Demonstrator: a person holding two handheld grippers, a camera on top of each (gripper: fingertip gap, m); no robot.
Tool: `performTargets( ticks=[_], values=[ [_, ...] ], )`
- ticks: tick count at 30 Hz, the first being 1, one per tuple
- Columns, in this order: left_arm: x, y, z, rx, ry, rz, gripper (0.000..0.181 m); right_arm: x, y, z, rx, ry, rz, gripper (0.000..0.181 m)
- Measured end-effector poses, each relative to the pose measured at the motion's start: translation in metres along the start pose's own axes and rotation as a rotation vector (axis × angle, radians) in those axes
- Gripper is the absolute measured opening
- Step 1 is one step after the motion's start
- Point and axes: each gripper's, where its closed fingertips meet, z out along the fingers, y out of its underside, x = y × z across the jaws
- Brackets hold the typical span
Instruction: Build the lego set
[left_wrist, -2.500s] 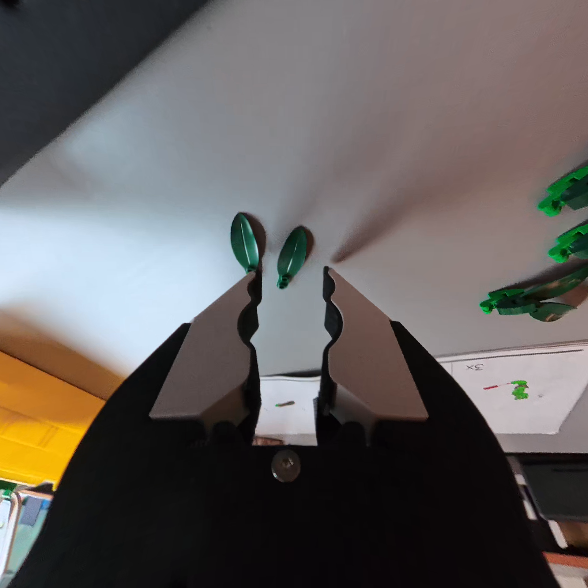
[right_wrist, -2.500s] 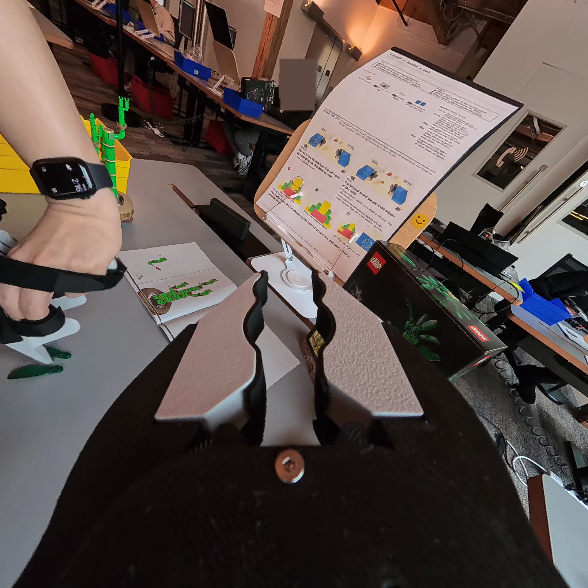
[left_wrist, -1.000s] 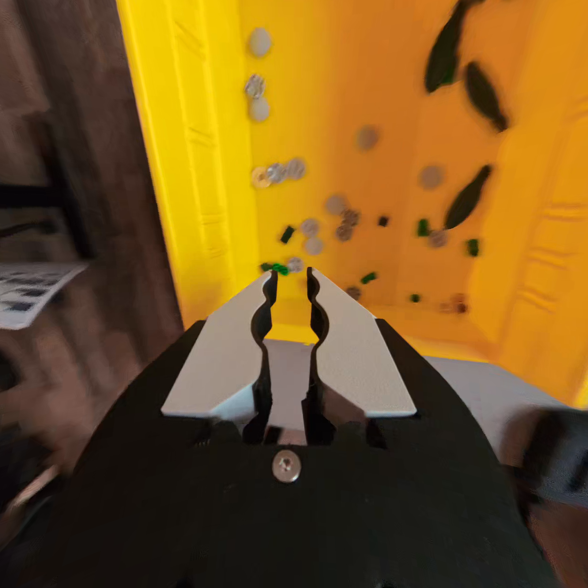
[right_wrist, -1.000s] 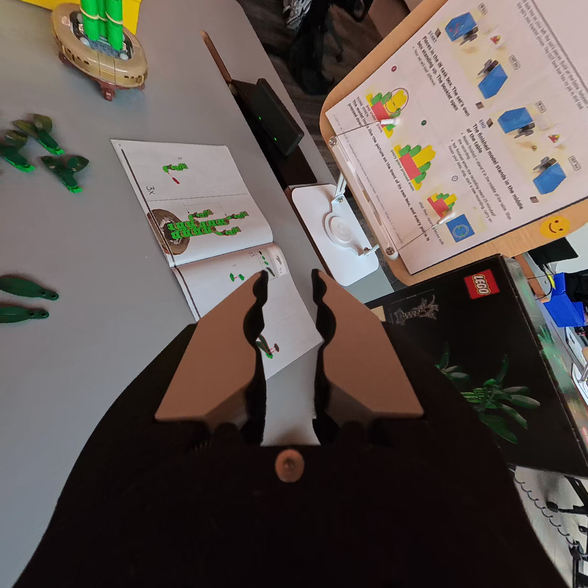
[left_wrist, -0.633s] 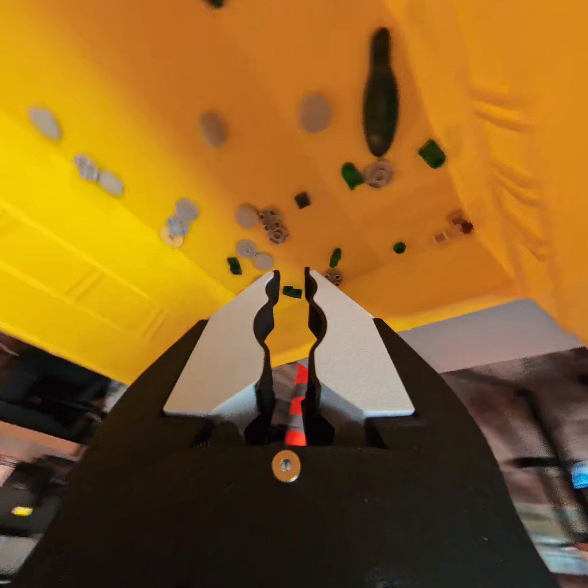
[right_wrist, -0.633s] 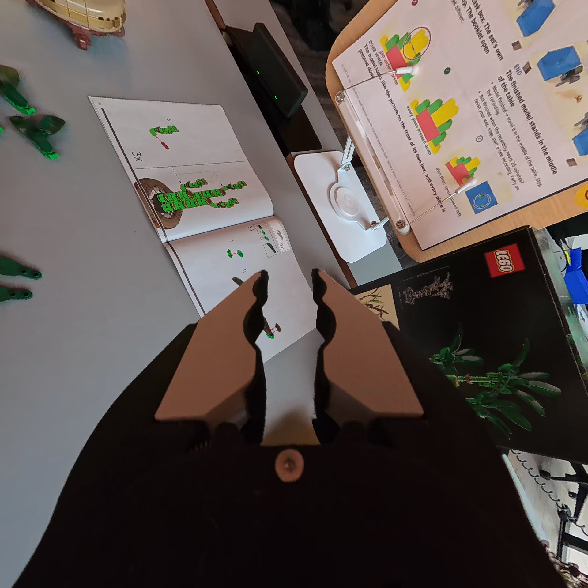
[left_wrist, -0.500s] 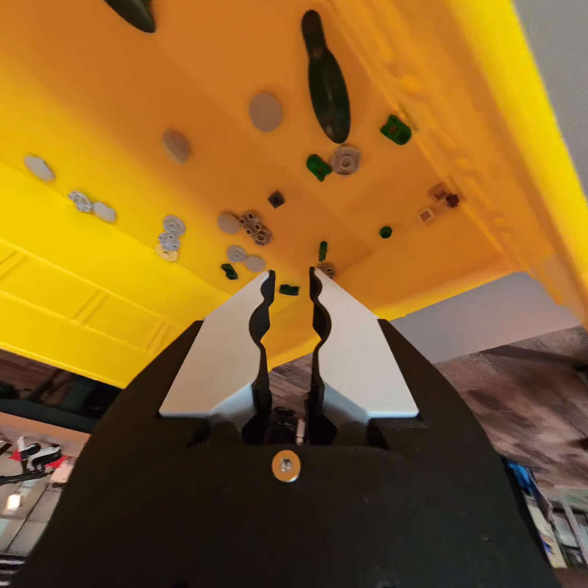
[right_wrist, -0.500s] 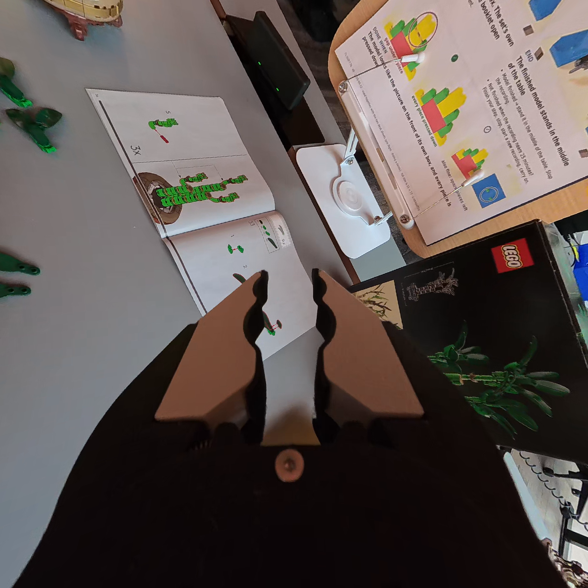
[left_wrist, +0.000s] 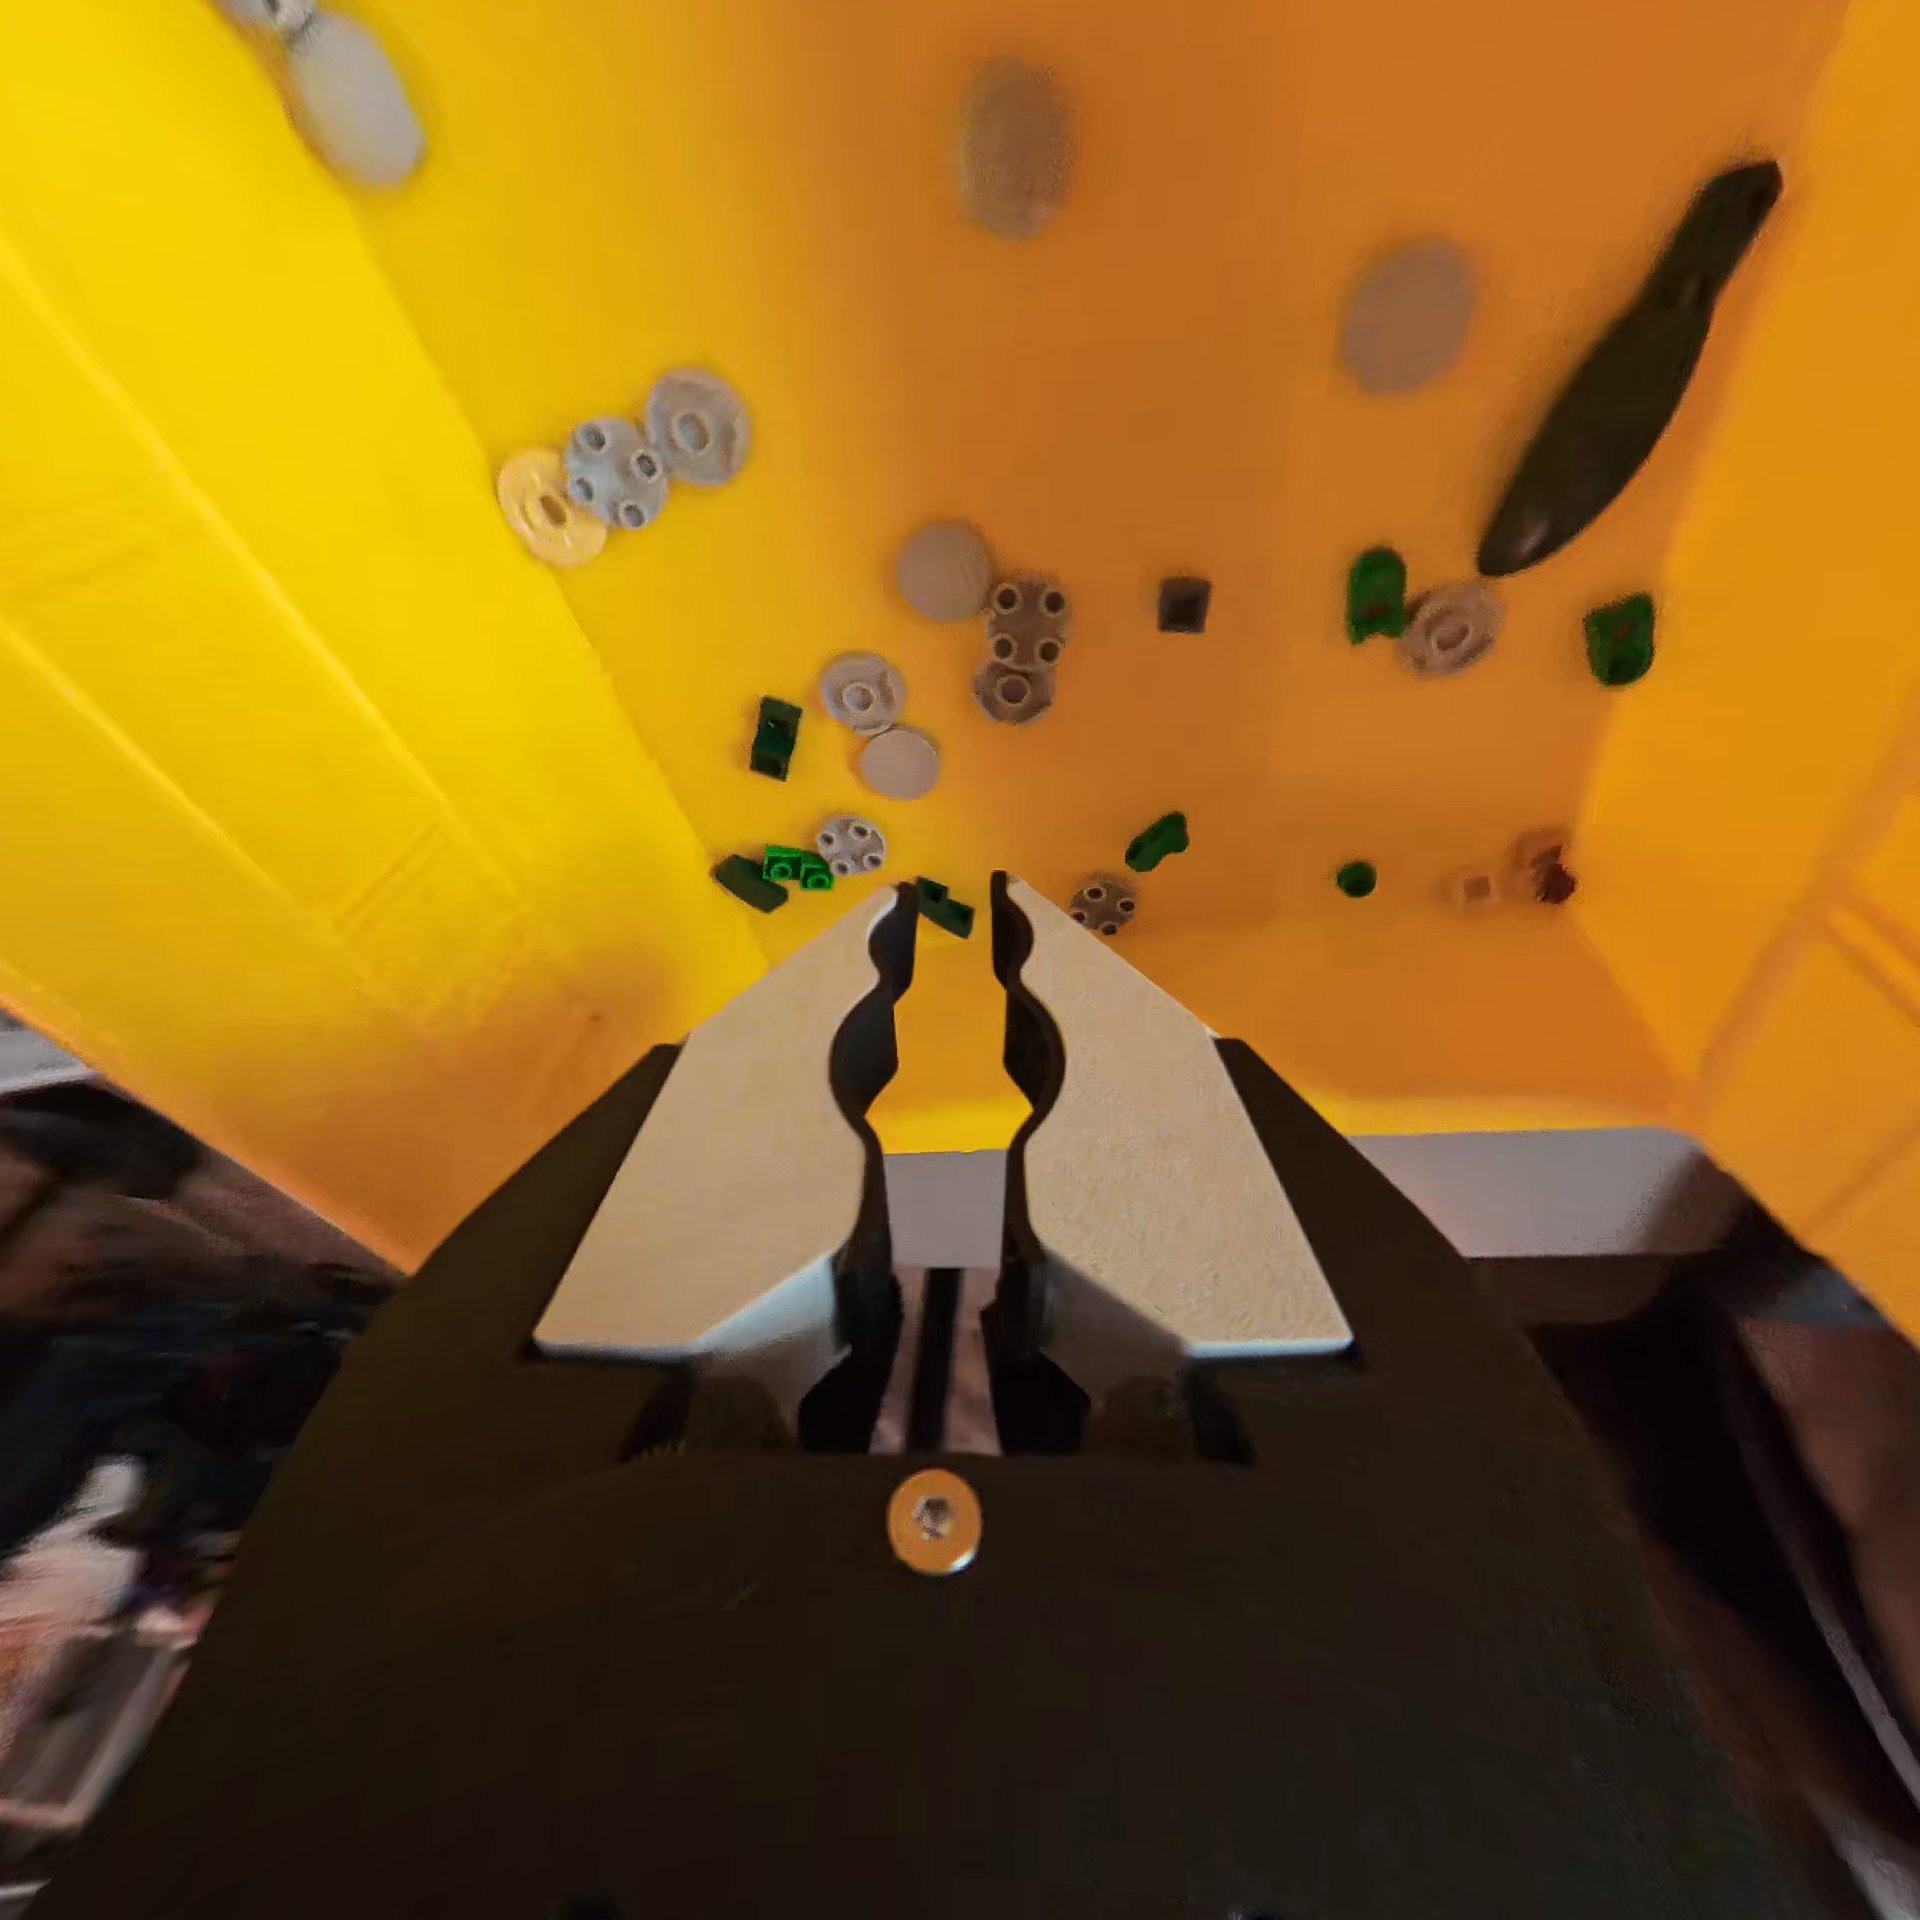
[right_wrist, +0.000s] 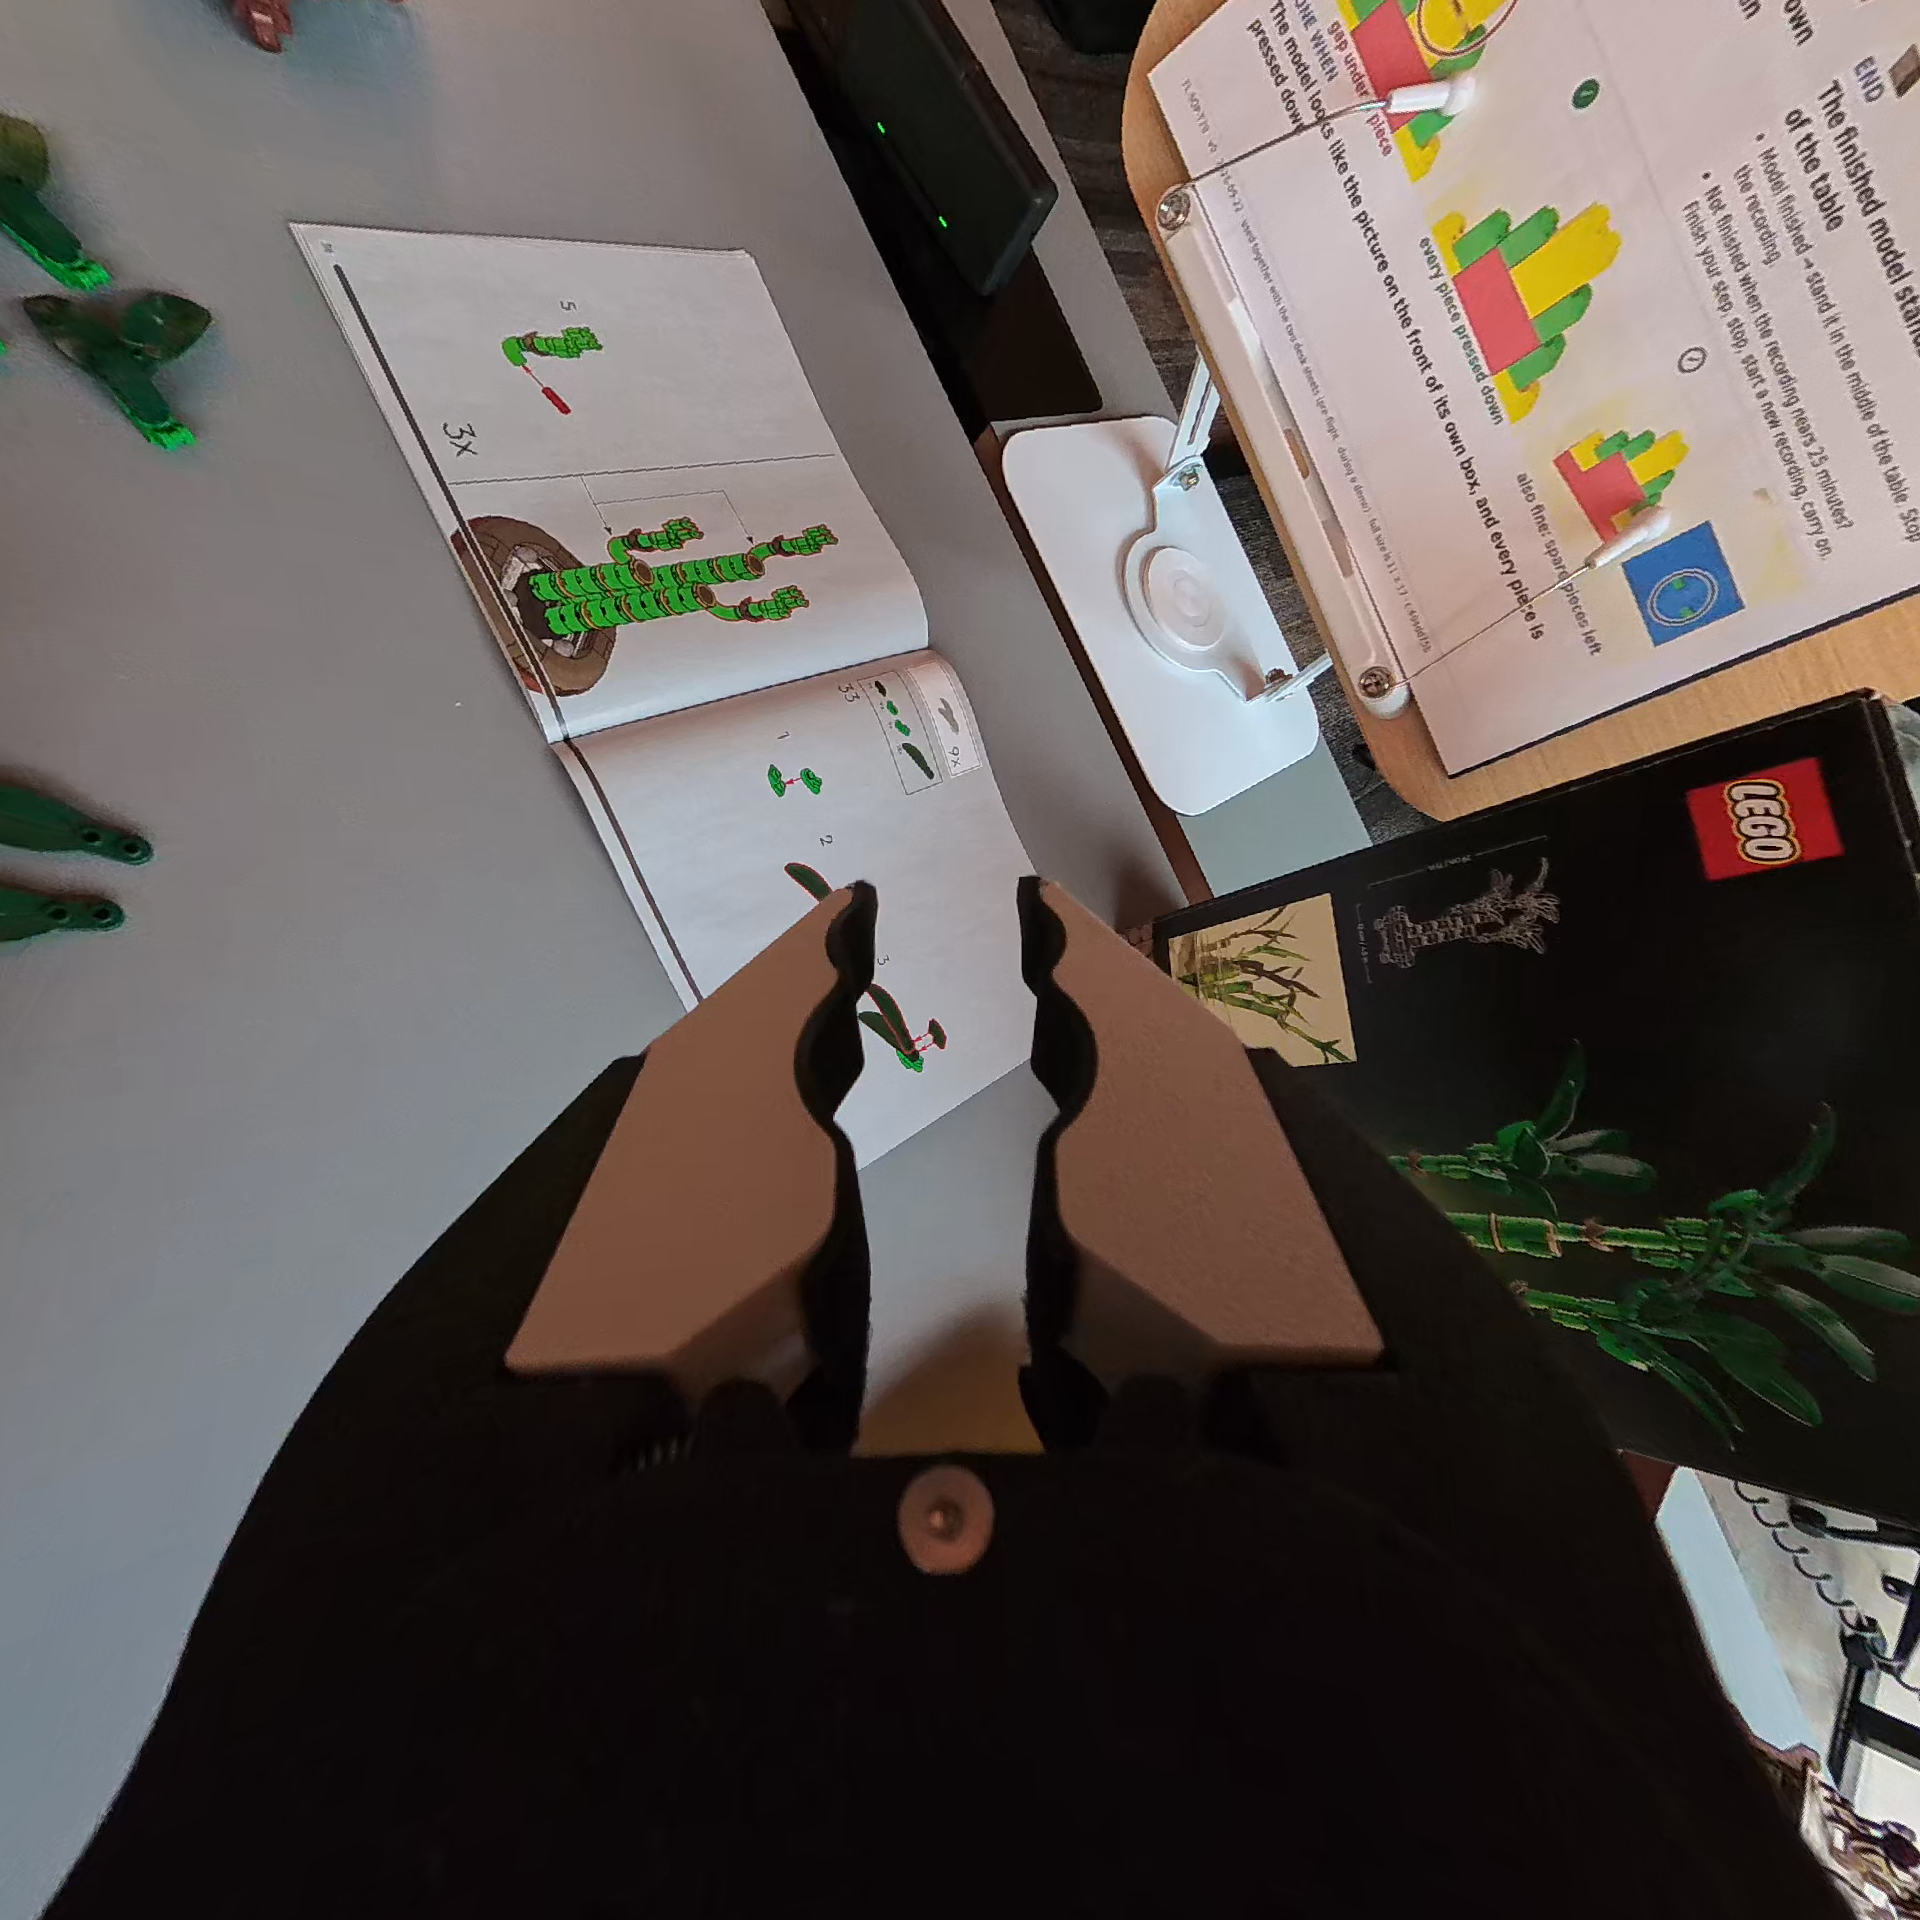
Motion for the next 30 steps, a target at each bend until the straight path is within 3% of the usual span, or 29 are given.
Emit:
performTargets(
  ticks=[1, 4, 8, 20, 24, 27, 30],
  values=[
    [0.004, -0.001, 0.001, 0.005, 0.044, -0.015, 0.015, 0.0, 0.0, 0.0, -0.001, -0.001, 0.0, 0.027],
    [0.035, -0.008, -0.004, 0.069, 0.193, 0.098, 0.013, 0.0, 0.002, 0.0, -0.002, -0.002, 0.002, 0.027],
    [0.046, -0.001, -0.002, 0.071, 0.142, 0.326, 0.014, 0.001, 0.003, -0.001, 0.001, -0.002, 0.009, 0.027],
    [0.046, 0.0, 0.018, 0.07, 0.134, 0.335, 0.015, 0.001, 0.004, -0.007, 0.006, -0.007, 0.014, 0.026],
    [0.045, 0.005, 0.02, 0.061, 0.113, 0.355, 0.003, 0.001, 0.005, -0.01, 0.009, -0.008, 0.017, 0.026],
    [0.035, 0.007, 0.002, 0.099, 0.071, 0.299, 0.003, 0.0, 0.004, -0.012, 0.019, -0.009, 0.021, 0.026],
    [0.022, 0.009, -0.047, 0.268, -0.027, 0.135, 0.003, 0.002, 0.004, -0.017, 0.028, -0.004, 0.025, 0.026]
  ],
)
